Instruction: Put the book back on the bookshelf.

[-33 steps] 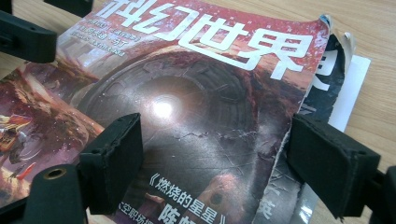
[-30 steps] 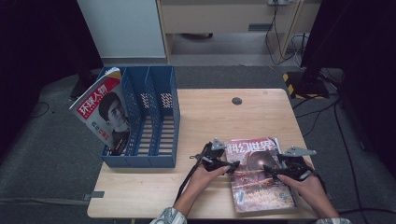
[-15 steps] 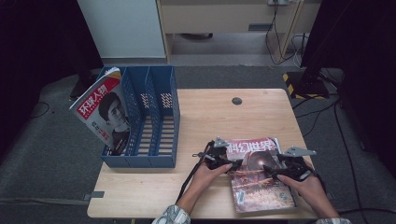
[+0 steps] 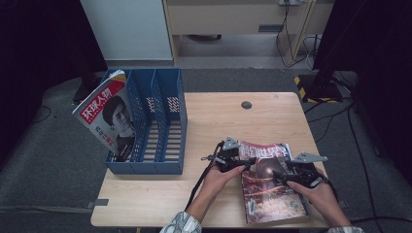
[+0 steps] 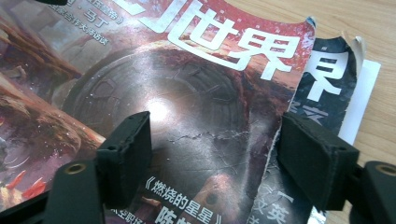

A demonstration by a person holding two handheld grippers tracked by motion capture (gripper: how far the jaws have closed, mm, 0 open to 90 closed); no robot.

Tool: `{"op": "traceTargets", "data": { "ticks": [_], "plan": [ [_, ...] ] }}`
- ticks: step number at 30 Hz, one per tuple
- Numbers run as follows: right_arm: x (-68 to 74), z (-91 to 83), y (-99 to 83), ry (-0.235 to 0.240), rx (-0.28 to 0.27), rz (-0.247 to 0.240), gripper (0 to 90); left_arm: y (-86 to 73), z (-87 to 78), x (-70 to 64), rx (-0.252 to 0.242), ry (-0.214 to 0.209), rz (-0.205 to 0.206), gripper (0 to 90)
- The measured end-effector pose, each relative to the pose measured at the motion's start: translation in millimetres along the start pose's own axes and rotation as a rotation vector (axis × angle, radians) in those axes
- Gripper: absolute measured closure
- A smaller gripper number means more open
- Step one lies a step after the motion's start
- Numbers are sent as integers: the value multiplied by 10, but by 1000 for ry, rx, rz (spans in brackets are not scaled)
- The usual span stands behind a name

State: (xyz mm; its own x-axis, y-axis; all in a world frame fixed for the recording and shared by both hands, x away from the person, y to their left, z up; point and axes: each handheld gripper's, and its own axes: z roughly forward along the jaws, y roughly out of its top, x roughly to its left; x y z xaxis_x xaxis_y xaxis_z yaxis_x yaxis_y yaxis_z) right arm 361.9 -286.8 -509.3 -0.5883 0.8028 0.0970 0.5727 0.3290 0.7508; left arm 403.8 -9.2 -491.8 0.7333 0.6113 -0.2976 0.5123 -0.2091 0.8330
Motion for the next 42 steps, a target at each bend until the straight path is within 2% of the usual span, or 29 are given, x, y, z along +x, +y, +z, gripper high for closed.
{"op": "traceTargets", "data": {
  "ticks": [7, 11, 15, 23, 27, 42],
  "plan": [
    [-4, -22, 9, 6, -16, 2, 322, 46, 39, -21, 11, 6, 7, 400],
    [-2, -17, 6, 10, -24, 3, 320, 81, 42, -26, 9, -10, -9, 406],
    [-10, -10, 0, 12, -19, 20, 320, 112, 63, -54, 22, -12, -10, 388],
    [29, 13, 8, 20, -5, 3, 308, 154, 121, -115, 32, -20, 3, 359],
    [35, -6, 16, 32, -13, 13, 307, 162, 147, -128, 26, -20, -14, 365],
    [58, 35, 8, 22, 0, -2, 232, 189, 150, -143, 34, -6, -15, 407]
  ]
}}
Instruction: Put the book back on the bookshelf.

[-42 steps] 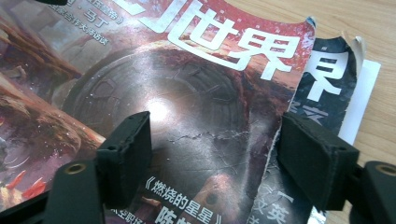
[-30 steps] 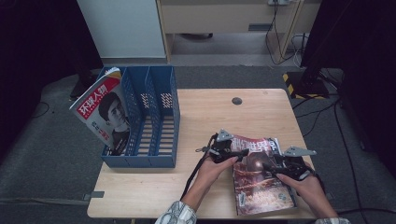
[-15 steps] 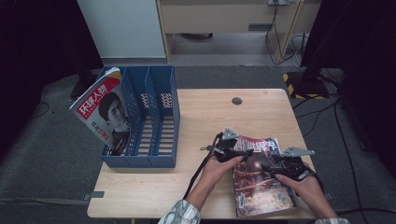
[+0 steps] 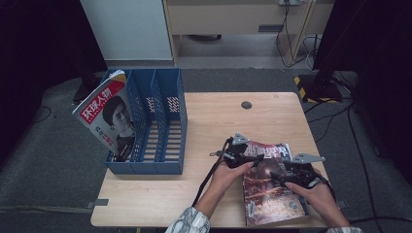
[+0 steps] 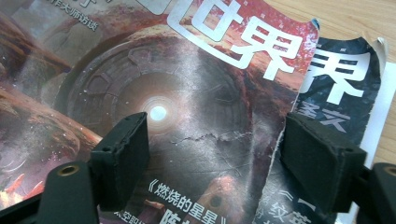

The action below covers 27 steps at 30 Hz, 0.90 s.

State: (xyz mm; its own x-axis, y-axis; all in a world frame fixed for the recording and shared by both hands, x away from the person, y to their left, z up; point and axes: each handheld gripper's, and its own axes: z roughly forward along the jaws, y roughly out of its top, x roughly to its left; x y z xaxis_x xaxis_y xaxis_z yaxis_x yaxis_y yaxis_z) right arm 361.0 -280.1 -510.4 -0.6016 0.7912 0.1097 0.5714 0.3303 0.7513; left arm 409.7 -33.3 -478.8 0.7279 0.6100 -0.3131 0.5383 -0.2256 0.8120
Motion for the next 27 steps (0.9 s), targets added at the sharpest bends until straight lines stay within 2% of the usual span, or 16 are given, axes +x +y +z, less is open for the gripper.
{"op": "traceTargets", "data": {
  "ticks": [5, 8, 18, 27],
  "plan": [
    [11, 4, 2, 0, 3, 6, 218, 7, -11, -3, -8, 0, -7, 440],
    [12, 5, 2, 3, 4, 10, 206, 20, -23, 0, -25, -7, -23, 497],
    [0, -3, 11, 15, 7, 18, 189, 108, -82, -69, -59, -3, -3, 646],
    [-37, -31, 36, 39, -39, 26, 132, 189, -190, -118, -97, -23, 17, 742]
  ]
}}
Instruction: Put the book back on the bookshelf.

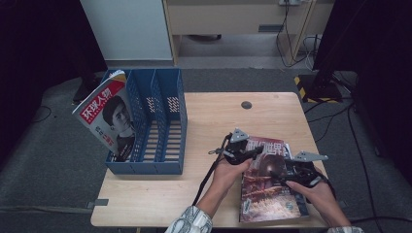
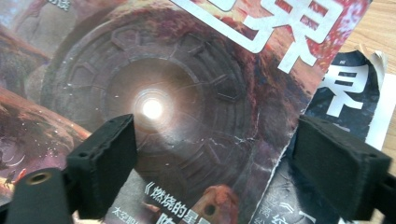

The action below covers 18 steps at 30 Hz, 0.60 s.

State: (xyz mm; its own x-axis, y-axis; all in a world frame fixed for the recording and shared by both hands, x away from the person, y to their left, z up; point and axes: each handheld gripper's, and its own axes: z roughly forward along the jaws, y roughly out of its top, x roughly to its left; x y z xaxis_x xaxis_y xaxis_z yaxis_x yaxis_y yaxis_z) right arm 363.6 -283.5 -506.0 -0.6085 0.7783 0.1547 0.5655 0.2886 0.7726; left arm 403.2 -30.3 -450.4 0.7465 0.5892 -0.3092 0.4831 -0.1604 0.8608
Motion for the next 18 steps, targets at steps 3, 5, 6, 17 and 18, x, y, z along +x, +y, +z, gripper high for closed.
{"op": "traceTargets", "data": {
  "ticks": [3, 5, 6, 17, 18],
  "plan": [
    [-28, -8, 11, 16, -13, 13, 80, 33, -33, -20, -11, -12, 19, 761],
    [-52, -3, 17, 28, -21, 20, 48, 54, -48, -37, -14, -19, 32, 770],
    [-66, 4, 20, 39, -23, 20, 44, 71, -59, -48, -14, -24, 42, 772],
    [-183, 90, 47, 213, -30, 71, 88, 181, -125, -111, -4, -48, 136, 789],
    [-183, 90, 47, 213, -30, 71, 88, 181, -125, -111, -4, -48, 136, 790]
  ]
}}
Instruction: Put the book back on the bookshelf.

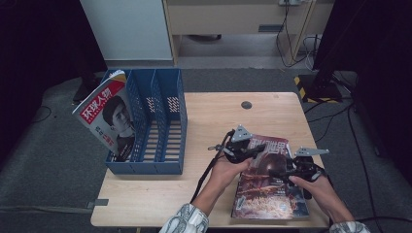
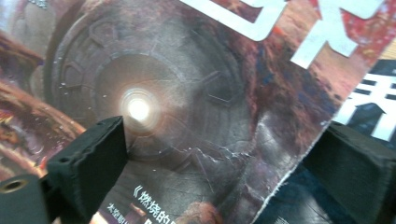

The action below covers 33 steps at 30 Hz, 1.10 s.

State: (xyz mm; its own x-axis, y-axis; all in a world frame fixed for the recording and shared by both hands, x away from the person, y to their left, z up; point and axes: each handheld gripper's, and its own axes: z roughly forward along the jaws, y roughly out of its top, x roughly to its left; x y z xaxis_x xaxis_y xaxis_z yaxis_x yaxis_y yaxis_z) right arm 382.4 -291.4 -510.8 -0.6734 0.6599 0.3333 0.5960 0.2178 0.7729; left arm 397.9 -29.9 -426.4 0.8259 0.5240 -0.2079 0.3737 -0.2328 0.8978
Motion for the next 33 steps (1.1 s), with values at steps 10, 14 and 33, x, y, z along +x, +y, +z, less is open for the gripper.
{"op": "traceTargets", "data": {
  "ticks": [10, 14, 33],
  "plan": [
    [48, -85, 61, 8, -44, -44, 303, 71, -97, 19, -6, 4, 48, 800],
    [105, -157, 155, -13, -83, -61, 452, 134, -189, 58, -23, 15, 75, 810],
    [373, -468, 684, -139, -133, -251, 723, 328, -417, 119, -154, 71, 122, 822]
  ]
}}
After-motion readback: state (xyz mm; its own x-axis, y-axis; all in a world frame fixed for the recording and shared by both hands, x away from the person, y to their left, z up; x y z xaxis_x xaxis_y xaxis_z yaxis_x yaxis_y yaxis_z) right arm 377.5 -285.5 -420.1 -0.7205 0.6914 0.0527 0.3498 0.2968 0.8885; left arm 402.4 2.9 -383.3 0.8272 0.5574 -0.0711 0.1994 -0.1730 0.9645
